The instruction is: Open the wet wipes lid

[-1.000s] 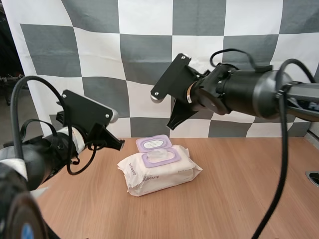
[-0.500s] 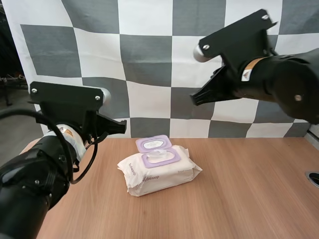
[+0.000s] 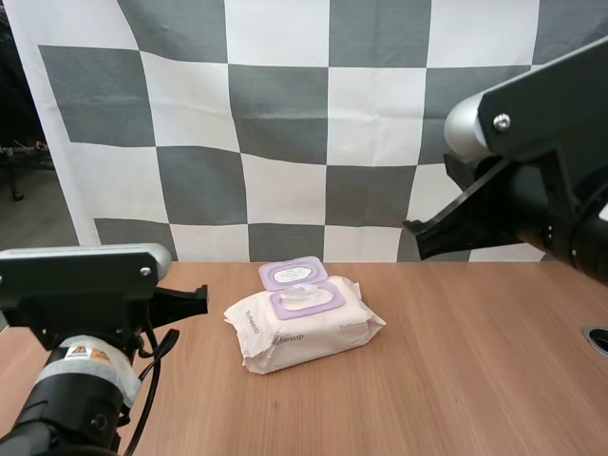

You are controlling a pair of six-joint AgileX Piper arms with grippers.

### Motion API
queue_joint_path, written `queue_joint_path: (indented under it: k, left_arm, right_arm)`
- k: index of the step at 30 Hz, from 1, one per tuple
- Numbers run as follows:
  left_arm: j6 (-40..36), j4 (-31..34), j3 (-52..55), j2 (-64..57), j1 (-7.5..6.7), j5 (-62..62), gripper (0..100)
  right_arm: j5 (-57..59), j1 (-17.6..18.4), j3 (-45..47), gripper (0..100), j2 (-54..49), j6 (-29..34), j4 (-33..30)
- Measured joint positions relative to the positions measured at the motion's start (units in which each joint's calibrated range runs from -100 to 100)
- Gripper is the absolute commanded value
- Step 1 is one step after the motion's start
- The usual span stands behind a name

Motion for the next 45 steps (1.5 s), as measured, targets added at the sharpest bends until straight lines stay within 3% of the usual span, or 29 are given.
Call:
queue_joint_path:
  k: [6, 13, 18, 26, 45]
  left_arm:
    - [1.7, 0.1, 4.4, -1.9, -0.09, 17.3, 0]
    - [4.4, -0.1, 7.7, -1.9, -0.09, 20.7, 0]
    - [10.4, -5.7, 7.7, -1.9, -0.09, 20.8, 0]
    - [22.1, -19.6, 7.7, -1.9, -0.09, 11.1, 0]
    - [50.5, -52.1, 7.7, -2.5, -0.09, 11.0, 0]
  right_arm:
    - [-16.0, -5.8, 12.0, 0, -11.9, 0.8, 4.4]
    - [-35.6, -7.0, 28.0, 0, -15.0, 1.8, 3.1]
    - [-45.2, -7.1, 38.1, 0, -16.0, 1.8, 3.1]
    - [-46.2, -7.3, 50.9, 0, -18.1, 1.8, 3.1]
    - [-35.1, -8.1, 51.5, 0, -18.1, 1.9, 3.1]
